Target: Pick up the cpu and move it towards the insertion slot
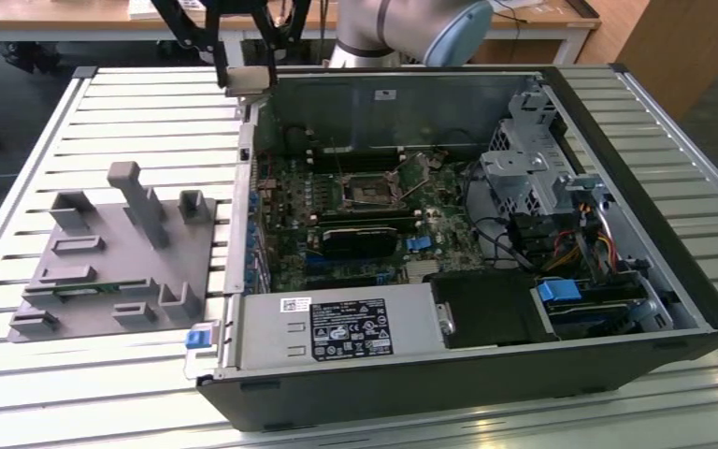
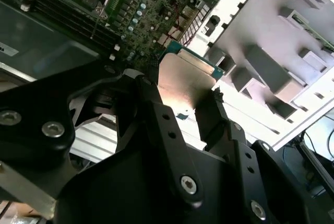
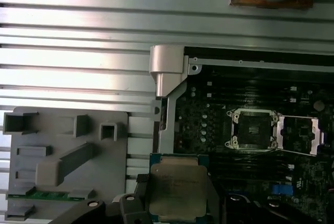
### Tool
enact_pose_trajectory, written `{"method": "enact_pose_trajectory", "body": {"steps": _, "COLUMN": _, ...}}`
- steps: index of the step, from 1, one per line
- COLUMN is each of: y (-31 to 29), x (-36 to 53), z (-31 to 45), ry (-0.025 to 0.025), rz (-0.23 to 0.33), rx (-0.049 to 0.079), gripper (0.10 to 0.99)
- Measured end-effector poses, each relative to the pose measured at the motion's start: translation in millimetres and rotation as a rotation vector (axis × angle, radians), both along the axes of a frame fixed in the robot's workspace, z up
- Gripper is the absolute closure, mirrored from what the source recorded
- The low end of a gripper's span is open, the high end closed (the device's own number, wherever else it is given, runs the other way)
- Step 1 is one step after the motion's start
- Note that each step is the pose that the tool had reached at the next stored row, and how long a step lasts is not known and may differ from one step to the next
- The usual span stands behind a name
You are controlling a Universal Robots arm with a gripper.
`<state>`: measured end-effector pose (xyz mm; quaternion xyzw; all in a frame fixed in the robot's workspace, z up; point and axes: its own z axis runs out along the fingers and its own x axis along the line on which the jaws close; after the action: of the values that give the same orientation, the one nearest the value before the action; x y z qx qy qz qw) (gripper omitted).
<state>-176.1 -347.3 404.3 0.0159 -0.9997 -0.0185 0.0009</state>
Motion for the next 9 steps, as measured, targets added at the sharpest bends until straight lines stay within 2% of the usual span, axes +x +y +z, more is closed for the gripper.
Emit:
{"method": "enact_pose_trajectory", "body": {"steps": 3, "y": 3.8, "x": 6.1, "z": -0.7, "ry": -0.0001, "rz": 0.0, "rx": 0.0, "gripper": 0.557}}
{"method": "enact_pose_trajectory", "body": {"steps": 9, "y": 8.2, "x": 12.2, "z": -1.9, "ry": 0.0, "rz": 0.0, "rx": 0.0, "gripper": 0.557}}
